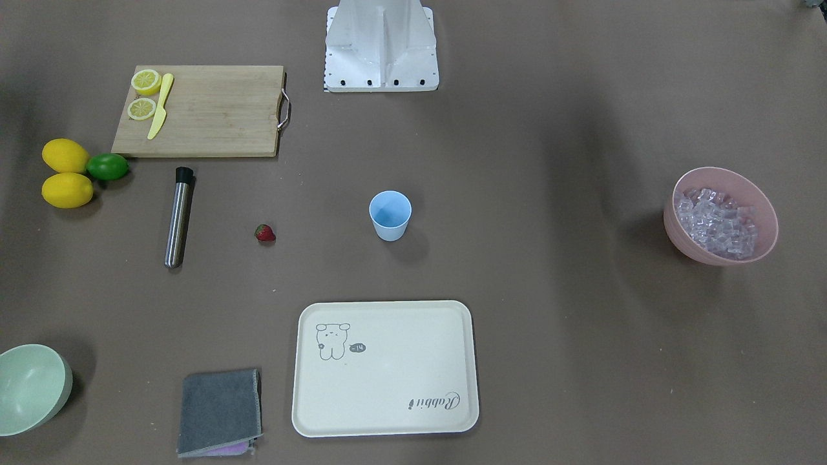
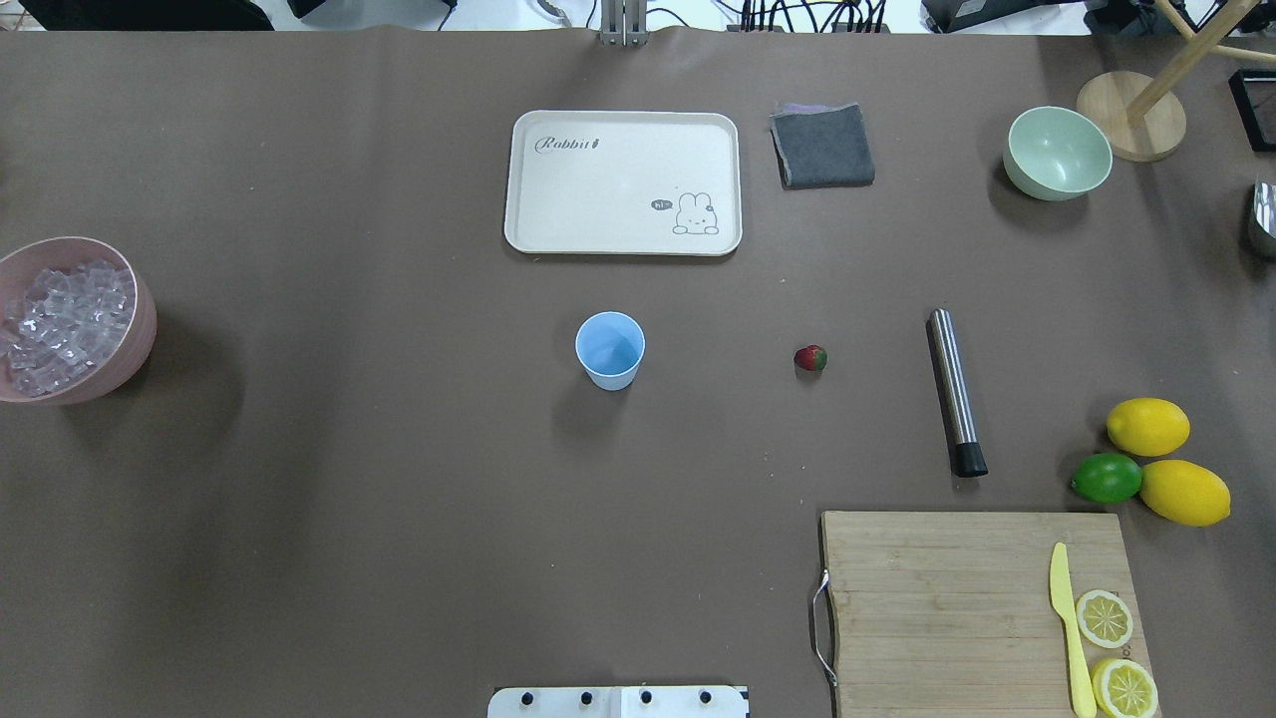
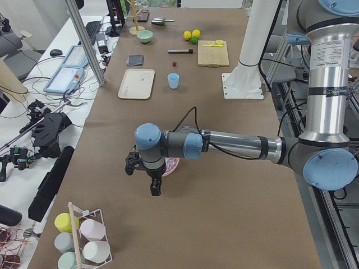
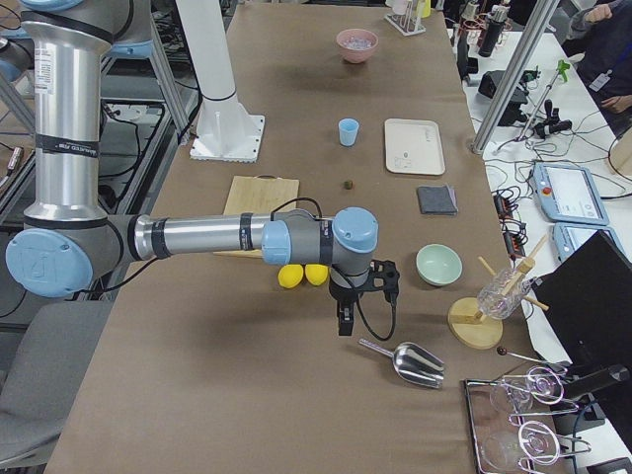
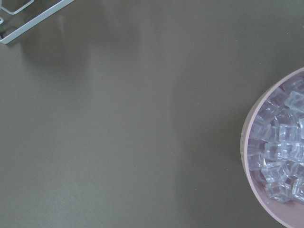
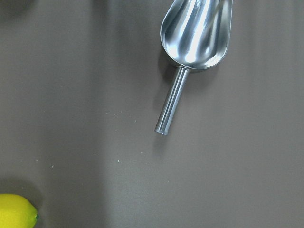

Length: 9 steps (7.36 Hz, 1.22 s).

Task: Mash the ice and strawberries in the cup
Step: 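Move the left gripper over the pink bowl of ice cubes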

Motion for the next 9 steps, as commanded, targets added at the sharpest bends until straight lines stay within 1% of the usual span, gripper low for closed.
replay_keyframes --steps 1,2,3,4,5,6,7,8,9 --pt "0.000 0.001 -0.013 -0.037 0.000 0.001 0.98 0.000 0.012 0.006 0.002 -0.008 -0.001 1.00" --pt "0.000 0.000 -0.019 -0.057 0.000 0.000 0.98 0.000 0.015 0.006 0.001 -0.018 0.002 1.00" --pt "0.000 0.001 -0.021 -0.095 -0.003 0.003 0.98 -0.011 0.017 0.005 -0.007 -0.085 0.001 1.00" --pt "0.000 0.039 -0.013 -0.198 -0.006 0.001 0.98 -0.041 0.017 0.009 -0.005 -0.156 0.001 1.00" --pt "0.000 0.088 -0.010 -0.326 -0.004 -0.011 0.98 -0.041 0.015 0.041 -0.002 -0.158 0.001 1.00" --pt "0.000 0.115 0.019 -0.416 -0.001 -0.006 0.98 -0.043 0.015 0.045 -0.002 -0.158 0.001 1.00" --pt "0.000 0.110 0.027 -0.449 -0.003 -0.011 0.98 -0.044 0.015 0.054 0.001 -0.158 0.001 1.00" --pt "-0.002 0.075 0.025 -0.457 -0.001 -0.008 0.98 -0.044 0.020 0.055 0.002 -0.163 0.010 1.00" --pt "-0.021 0.075 0.024 -0.459 -0.009 -0.002 0.98 -0.031 0.000 0.078 0.008 -0.161 0.010 1.00"
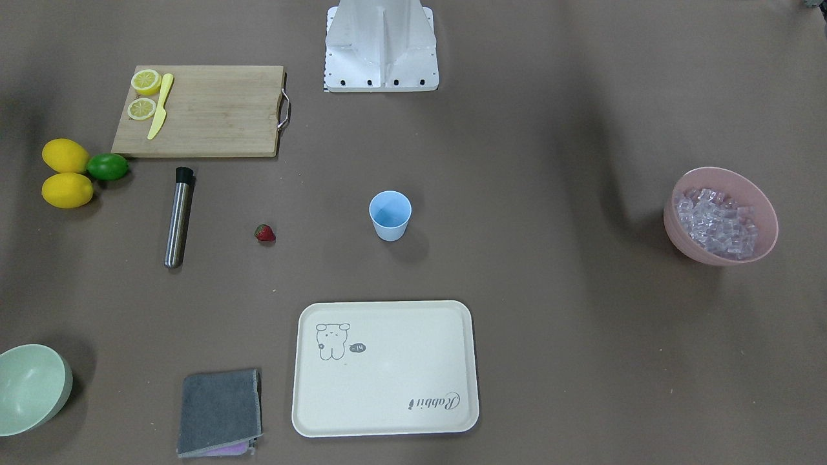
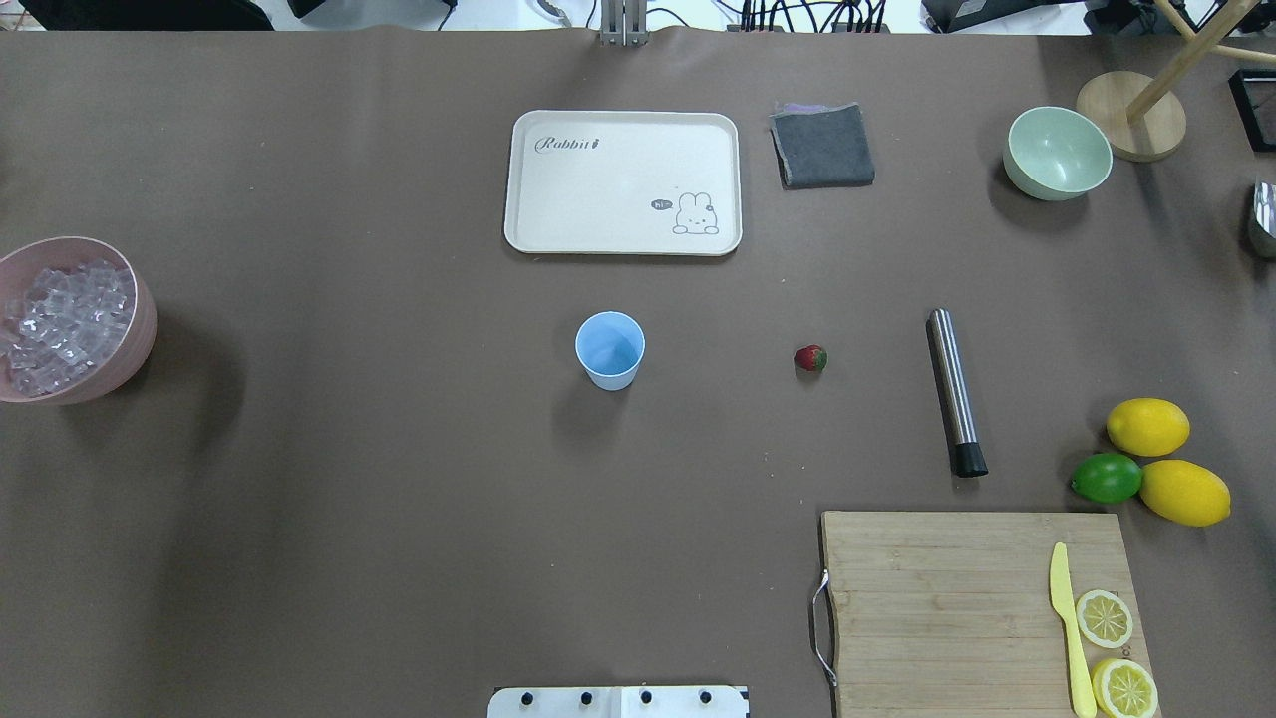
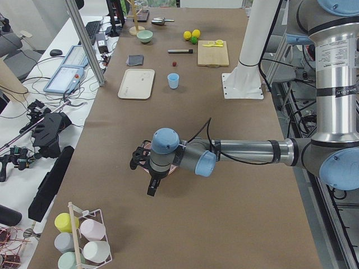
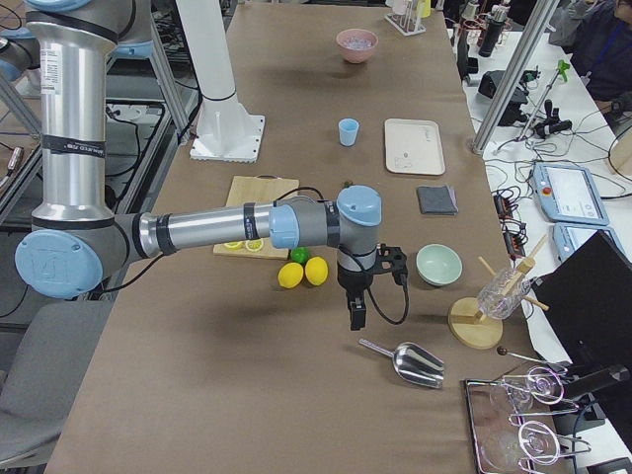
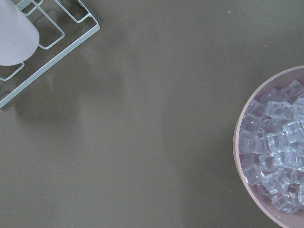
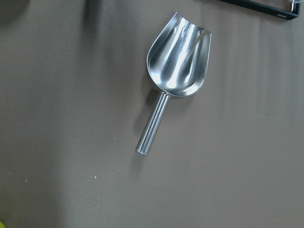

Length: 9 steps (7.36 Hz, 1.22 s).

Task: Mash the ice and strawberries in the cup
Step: 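Move the left gripper over the pink bowl of ice cubes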

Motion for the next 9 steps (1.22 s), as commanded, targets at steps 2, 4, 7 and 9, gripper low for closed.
replay_keyframes --steps 2,4,7,9 --pt "-0.024 -0.009 -0.005 -0.014 -0.030 -0.004 0.98 0.025 -0.038 0.029 0.068 0.016 0.006 1.00" --pt "-0.033 -0.026 -0.001 -0.013 -0.095 0.007 0.98 0.026 -0.038 0.040 0.142 0.037 -0.008 1.00" --pt "-0.015 -0.070 -0.025 -0.100 -0.087 -0.008 0.98 0.025 -0.024 0.047 0.162 0.074 0.011 1.00" --pt "0.036 -0.073 -0.032 -0.103 -0.085 -0.164 0.99 0.019 0.000 0.049 0.162 0.172 0.052 1.00"
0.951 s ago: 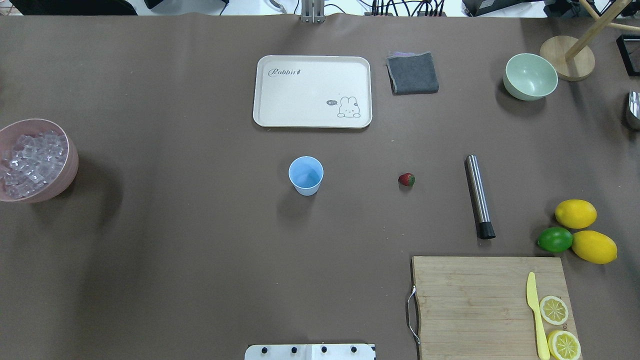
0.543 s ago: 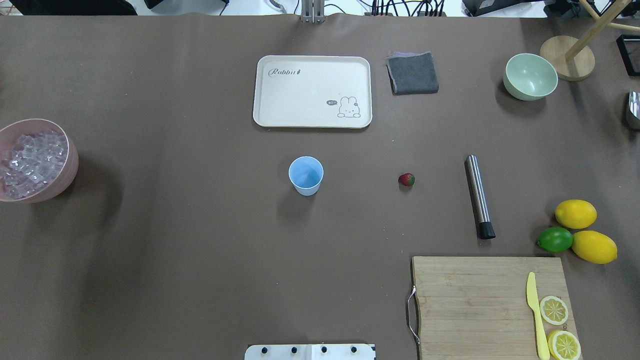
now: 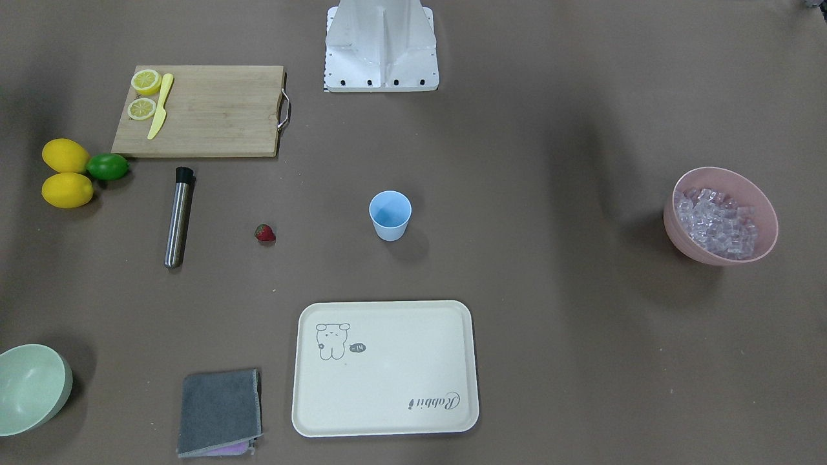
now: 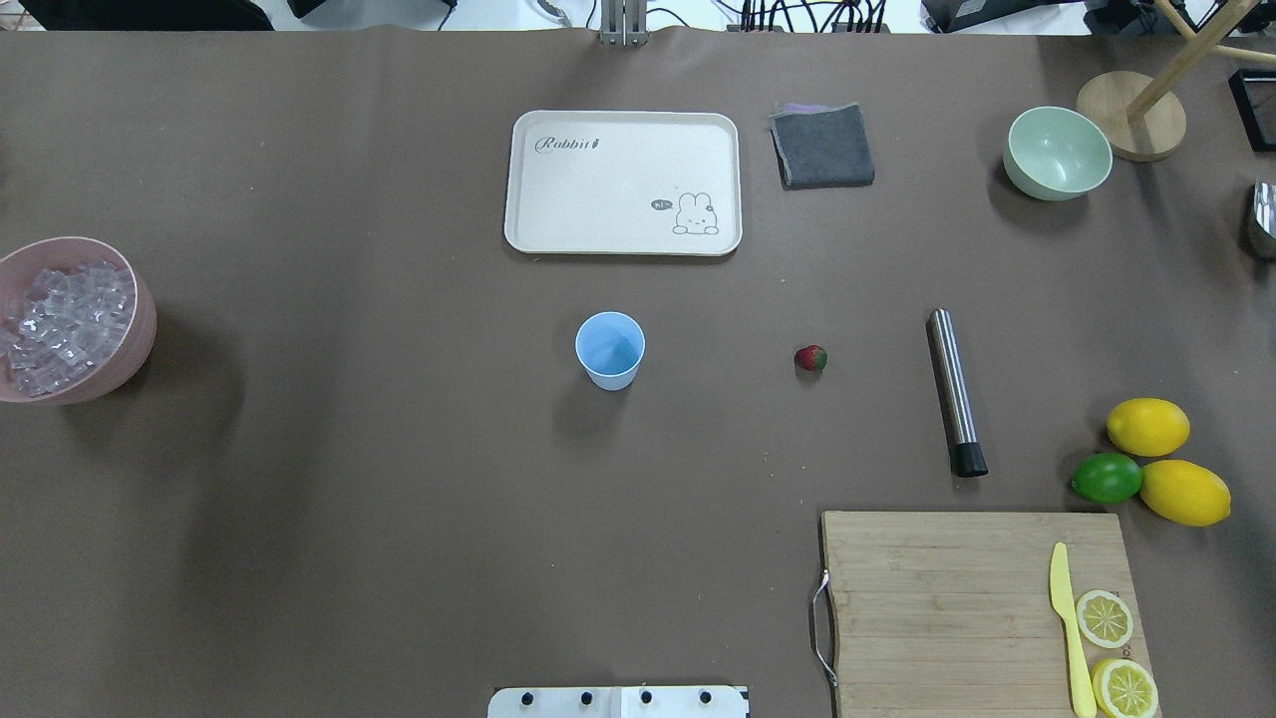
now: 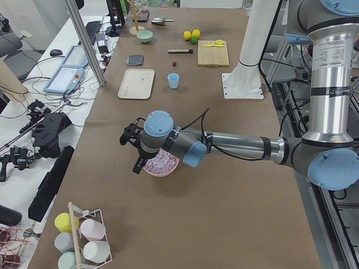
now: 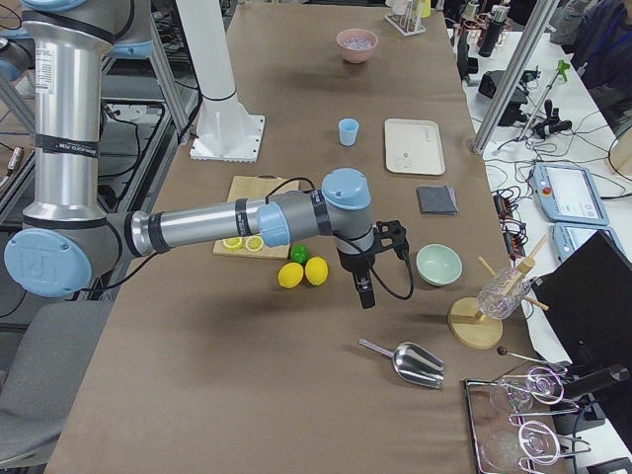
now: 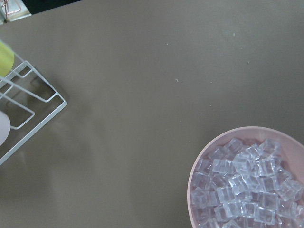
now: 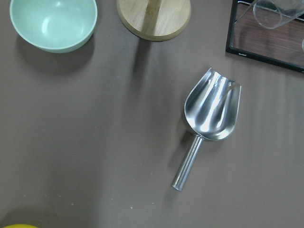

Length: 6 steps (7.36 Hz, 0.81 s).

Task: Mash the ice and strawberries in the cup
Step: 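Move the left gripper over the pink bowl of ice cubes, then lower the left gripper into the ice cubes in the pink bowl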

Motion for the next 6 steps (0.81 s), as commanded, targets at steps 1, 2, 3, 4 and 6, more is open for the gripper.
replay_keyframes --steps 1,2,3,4,6 --pt "0.096 -0.003 -0.001 -0.044 0.033 -0.224 0.99 -0.028 0.020 0.011 0.002 0.059 0.122 1.00" --pt "0.160 0.000 -0.003 -0.064 0.105 -0.318 0.99 -0.039 0.020 0.030 0.000 0.064 0.145 1.00" --pt "0.214 0.003 -0.003 -0.077 0.133 -0.349 0.99 -0.066 0.019 0.057 0.000 0.067 0.229 1.00" --pt "0.247 0.017 0.003 -0.115 0.135 -0.367 0.99 -0.103 0.019 0.076 0.002 0.065 0.285 1.00" --pt "0.334 0.024 0.028 -0.201 0.185 -0.458 0.98 -0.148 0.012 0.091 0.017 0.064 0.327 1.00"
